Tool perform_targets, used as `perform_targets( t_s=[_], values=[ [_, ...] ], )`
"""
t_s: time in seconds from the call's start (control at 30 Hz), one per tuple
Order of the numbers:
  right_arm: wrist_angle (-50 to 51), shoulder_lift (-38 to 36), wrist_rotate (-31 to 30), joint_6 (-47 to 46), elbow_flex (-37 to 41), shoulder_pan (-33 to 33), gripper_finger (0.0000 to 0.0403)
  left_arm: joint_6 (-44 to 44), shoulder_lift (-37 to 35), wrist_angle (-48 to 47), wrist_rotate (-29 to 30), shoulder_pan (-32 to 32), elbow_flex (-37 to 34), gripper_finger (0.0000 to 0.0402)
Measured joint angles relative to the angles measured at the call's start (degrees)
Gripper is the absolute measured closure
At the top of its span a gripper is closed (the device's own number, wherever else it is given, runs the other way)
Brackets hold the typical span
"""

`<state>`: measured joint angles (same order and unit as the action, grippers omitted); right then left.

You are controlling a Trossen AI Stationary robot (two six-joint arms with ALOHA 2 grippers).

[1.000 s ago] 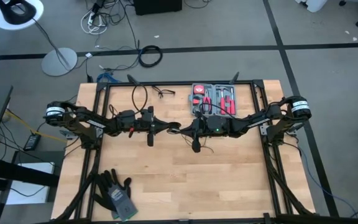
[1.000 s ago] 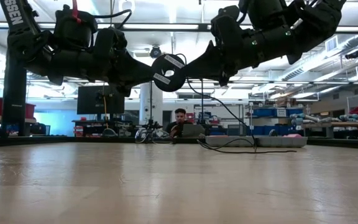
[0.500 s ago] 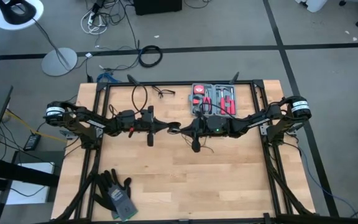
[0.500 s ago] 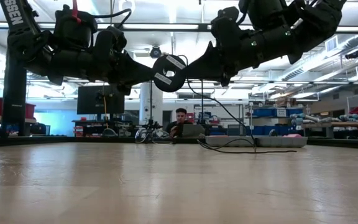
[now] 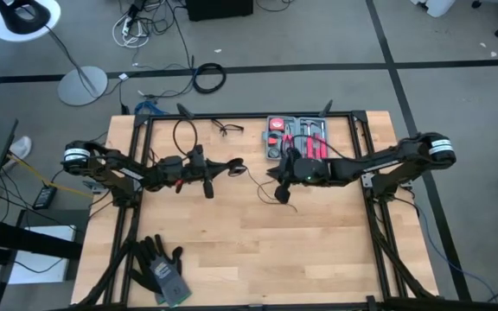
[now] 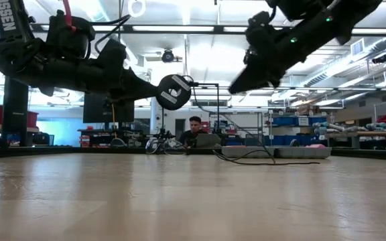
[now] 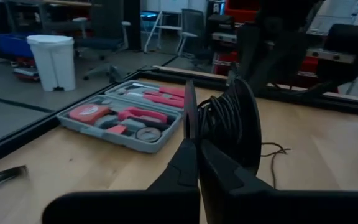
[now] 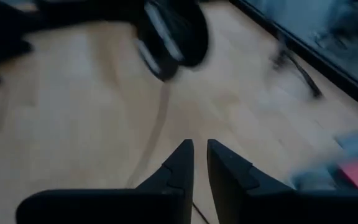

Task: Coil cords
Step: Coil the black wire onto the spool

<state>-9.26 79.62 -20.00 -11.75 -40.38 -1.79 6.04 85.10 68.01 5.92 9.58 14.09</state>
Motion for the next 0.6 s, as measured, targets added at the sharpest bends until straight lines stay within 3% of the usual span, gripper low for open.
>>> perform_targets(
  t_s=[0.17,0.4,0.6],
  values=[
    [9.7,-2.3,-1.9,-6.4,0.0,-1.4,0.0367,-0.8,0.0,-0.1,3.1,-0.1,-0.6,0.0401],
    [13.8,-2.3,-5.2,-11.0,0.0,-5.5,0.0389,-5.4,0.0,-0.1,12.7,-3.8,-1.2,0.0401],
    [18.9,-3.1,-8.8,-16.3,0.0,-9.4,0.0397,-9.2,0.0,0.1,17.2,-6.3,-1.2,0.0401]
  ],
)
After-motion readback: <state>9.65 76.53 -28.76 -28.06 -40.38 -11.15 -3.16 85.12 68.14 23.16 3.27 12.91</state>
